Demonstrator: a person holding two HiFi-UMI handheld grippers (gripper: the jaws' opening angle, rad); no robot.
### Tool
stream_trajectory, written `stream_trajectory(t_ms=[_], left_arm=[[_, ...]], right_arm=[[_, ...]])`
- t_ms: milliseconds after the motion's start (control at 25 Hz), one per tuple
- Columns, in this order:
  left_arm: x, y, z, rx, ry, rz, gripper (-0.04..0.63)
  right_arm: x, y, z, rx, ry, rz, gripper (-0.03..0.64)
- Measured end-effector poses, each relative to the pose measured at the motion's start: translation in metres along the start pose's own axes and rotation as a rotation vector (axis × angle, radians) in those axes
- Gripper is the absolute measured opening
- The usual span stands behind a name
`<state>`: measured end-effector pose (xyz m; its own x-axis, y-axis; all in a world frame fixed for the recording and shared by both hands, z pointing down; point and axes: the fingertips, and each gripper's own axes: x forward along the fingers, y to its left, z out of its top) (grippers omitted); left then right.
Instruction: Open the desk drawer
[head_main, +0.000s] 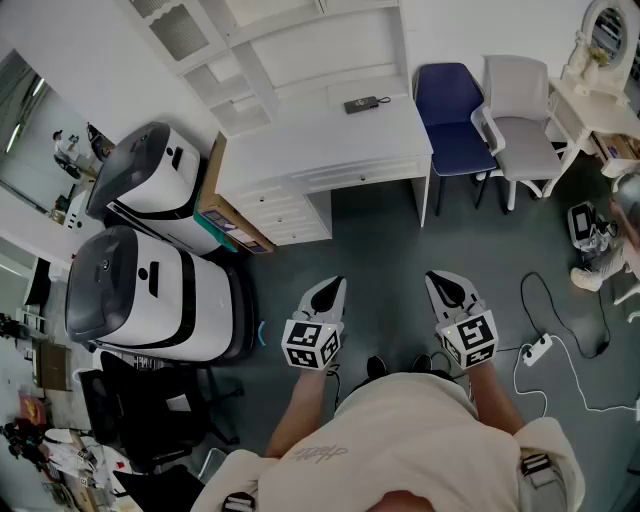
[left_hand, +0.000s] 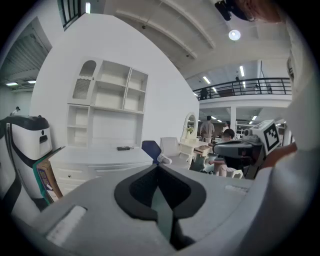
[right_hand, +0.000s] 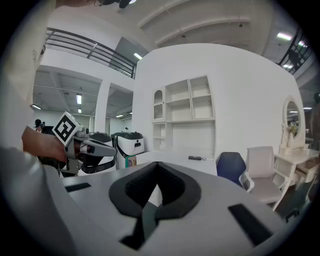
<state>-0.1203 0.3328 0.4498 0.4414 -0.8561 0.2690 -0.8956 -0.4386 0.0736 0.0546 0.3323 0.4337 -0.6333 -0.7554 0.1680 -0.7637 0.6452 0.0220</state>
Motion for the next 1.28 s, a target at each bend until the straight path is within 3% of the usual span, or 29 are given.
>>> stream_trajectory(t_ms=[440,800,960,1280], left_arm=[[0.012,-0.015,-0.005,-0.008,0.018,0.032,0.012],[0.037,-0.038,-0.009,-0.019,0.035,0.036,0.012],[0.054,-0.054,-0.016,0.021,0.058,0.028,0.012],[0.084,-0.04,-0.034,-0.026,0.118,0.002,0.012]], right_arm=[[-0.003,-0.025,-0.01,0.031,0.004,0.019,0.002],[-0.01,-0.039,-0.022,-0.021,0.029,0.094,0.002],[-0.008,-0.052,-0.041,0.023,0.052,0.1,0.002],[0.009,-0.072,-0.055,0.081,0.079,0.106,0.002]])
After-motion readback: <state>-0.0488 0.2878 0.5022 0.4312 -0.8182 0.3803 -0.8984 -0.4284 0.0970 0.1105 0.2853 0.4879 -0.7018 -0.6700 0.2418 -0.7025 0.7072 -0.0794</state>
